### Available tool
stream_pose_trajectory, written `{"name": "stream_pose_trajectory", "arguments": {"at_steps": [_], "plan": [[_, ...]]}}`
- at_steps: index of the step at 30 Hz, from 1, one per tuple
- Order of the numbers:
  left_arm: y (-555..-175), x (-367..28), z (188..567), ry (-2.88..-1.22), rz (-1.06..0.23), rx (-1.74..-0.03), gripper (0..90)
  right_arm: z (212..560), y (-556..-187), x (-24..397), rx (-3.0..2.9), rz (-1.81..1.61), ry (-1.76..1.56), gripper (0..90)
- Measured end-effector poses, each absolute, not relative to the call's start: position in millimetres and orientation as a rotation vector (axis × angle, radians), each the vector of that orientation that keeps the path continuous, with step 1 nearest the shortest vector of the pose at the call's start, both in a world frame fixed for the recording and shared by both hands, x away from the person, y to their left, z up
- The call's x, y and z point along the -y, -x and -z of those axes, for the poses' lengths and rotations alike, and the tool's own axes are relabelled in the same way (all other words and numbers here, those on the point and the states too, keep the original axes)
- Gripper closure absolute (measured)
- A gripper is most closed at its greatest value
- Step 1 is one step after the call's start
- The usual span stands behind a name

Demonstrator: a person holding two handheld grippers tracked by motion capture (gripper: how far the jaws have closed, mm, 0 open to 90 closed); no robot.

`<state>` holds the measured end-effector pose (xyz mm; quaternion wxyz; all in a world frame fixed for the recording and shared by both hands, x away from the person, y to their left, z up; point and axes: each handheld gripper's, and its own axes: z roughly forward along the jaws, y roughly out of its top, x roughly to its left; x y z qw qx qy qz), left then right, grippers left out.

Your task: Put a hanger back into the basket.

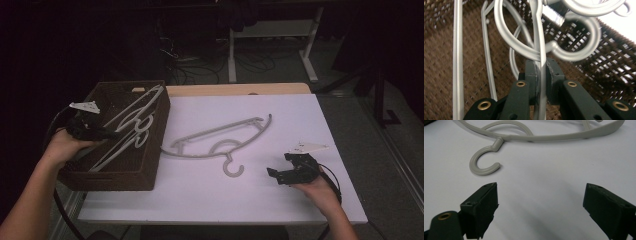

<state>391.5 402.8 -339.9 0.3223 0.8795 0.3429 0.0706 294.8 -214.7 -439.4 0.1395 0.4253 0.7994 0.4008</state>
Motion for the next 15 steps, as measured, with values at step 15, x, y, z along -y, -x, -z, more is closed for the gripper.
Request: {"name": "stream_pose_trajectory", "arguments": {"at_steps": [15], "plan": [[-390, -417, 347, -2.217, -0.171, -0.934, 81.8, 440, -296, 214, -2.307, -1.158, -1.235, 12.2]]}}
